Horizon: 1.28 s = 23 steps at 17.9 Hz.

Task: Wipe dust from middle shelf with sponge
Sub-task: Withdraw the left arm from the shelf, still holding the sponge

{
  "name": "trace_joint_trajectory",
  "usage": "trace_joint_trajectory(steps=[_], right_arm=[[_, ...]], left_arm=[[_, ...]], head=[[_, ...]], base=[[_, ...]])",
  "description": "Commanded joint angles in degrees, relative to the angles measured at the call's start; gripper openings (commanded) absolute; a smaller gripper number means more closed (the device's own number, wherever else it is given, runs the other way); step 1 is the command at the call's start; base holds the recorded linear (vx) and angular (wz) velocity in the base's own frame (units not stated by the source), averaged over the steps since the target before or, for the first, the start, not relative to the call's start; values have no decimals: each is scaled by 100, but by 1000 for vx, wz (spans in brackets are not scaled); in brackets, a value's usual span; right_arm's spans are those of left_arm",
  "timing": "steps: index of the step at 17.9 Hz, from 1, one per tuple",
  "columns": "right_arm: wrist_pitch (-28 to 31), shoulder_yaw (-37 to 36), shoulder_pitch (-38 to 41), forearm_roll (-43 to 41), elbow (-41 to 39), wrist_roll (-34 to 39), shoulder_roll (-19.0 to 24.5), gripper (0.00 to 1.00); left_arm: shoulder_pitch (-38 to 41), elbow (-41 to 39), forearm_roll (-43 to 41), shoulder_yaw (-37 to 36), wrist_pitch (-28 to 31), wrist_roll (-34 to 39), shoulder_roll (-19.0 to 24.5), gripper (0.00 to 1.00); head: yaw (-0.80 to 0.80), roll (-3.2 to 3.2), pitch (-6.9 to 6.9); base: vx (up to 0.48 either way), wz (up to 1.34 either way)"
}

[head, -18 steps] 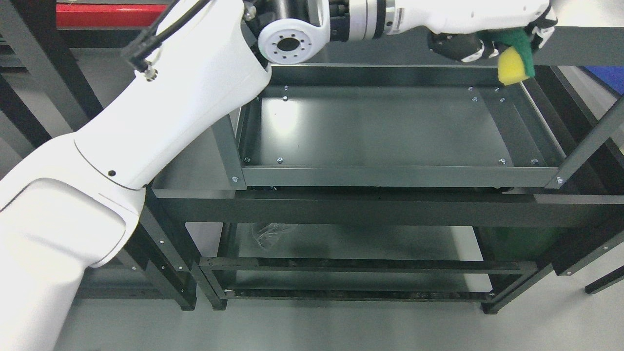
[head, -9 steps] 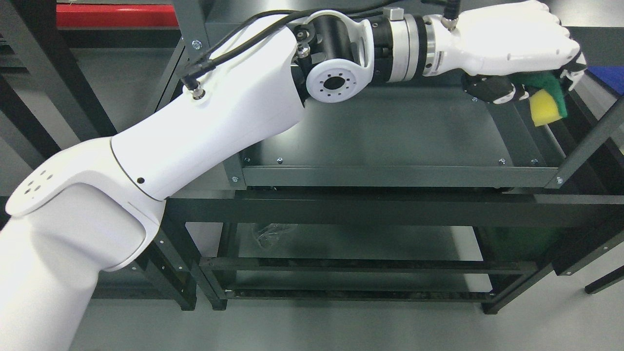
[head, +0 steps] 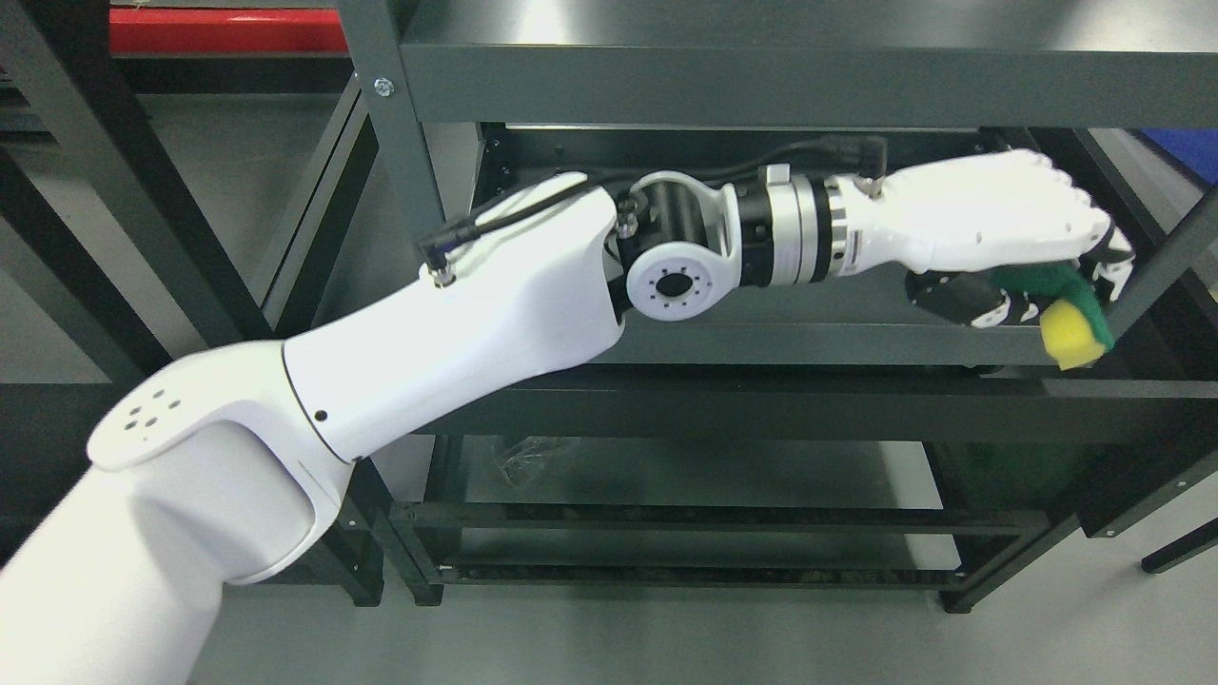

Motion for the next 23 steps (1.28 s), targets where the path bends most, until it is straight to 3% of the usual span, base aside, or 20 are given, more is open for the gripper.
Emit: trace_joint_trajectory(steps=[1, 4, 10, 16, 19, 23], right_arm=[[4, -1, 1, 0, -100, 3, -100, 100], [4, 7, 1, 0, -100, 3, -100, 100], [4, -1, 1, 0, -100, 3, -100, 100], [4, -1, 1, 0, -100, 3, -100, 100], [4, -1, 1, 0, -100, 3, -100, 100], [4, -1, 1, 0, -100, 3, -100, 100]], left_arm=[[1847, -94, 204, 976, -78, -301, 12, 0], [3007, -295, 204, 2530, -123, -741, 12, 0], [4222, -840, 291, 4599, -62, -629, 12, 0], [5382, -1929, 625, 5725, 624, 4, 12, 0], [5988, -2334, 679, 6418, 668, 110, 12, 0], [6438, -2564, 845, 6772, 677, 259, 12, 0]], head=[[0, 0, 0], [0, 0, 0], [0, 0, 0], [0, 0, 0], [0, 0, 0], [0, 0, 0]], base=[[0, 0], [0, 0], [0, 0], [0, 0], [0, 0], [0, 0]])
